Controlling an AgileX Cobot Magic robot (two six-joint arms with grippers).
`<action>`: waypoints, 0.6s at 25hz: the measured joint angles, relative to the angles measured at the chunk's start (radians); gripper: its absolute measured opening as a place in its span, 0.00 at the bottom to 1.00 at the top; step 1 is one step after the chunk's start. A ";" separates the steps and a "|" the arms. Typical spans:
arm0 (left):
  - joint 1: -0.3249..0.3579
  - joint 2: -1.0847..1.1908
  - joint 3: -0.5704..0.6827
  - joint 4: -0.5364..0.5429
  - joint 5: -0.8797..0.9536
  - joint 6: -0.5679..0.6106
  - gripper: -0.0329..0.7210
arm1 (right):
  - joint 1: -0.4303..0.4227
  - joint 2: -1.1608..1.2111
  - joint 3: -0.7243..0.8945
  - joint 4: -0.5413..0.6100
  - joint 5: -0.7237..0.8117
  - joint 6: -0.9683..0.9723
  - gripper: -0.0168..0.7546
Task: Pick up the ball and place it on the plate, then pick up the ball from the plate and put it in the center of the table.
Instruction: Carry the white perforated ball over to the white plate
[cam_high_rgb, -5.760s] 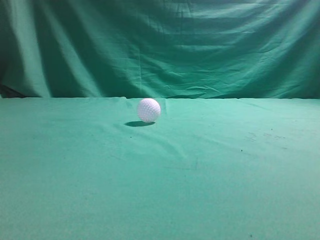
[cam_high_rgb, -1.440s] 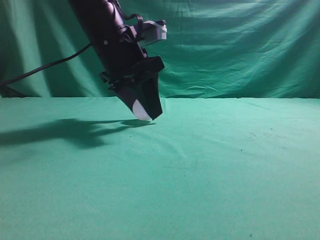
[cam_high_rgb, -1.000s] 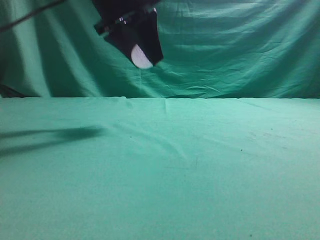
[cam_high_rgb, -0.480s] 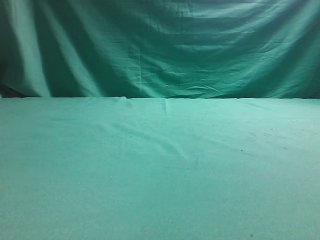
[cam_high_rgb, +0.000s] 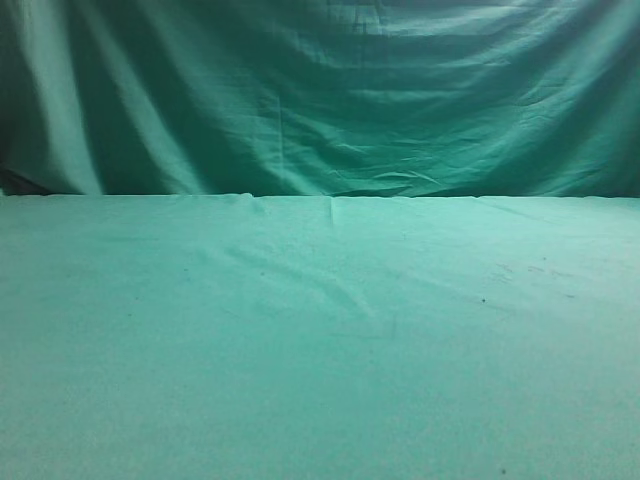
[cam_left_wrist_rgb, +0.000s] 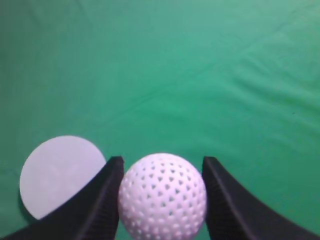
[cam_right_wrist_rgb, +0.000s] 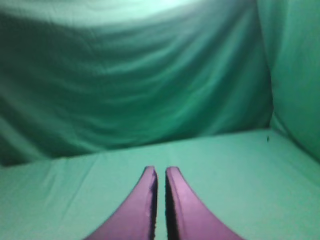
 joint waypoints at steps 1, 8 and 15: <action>0.017 -0.007 0.017 0.010 -0.002 -0.022 0.45 | 0.000 0.051 -0.024 0.008 0.035 0.000 0.08; 0.199 -0.021 0.047 0.014 -0.006 -0.050 0.45 | 0.000 0.296 -0.123 0.149 0.128 -0.020 0.08; 0.391 -0.011 0.047 -0.012 -0.061 -0.017 0.45 | 0.008 0.496 -0.275 0.163 0.400 -0.393 0.08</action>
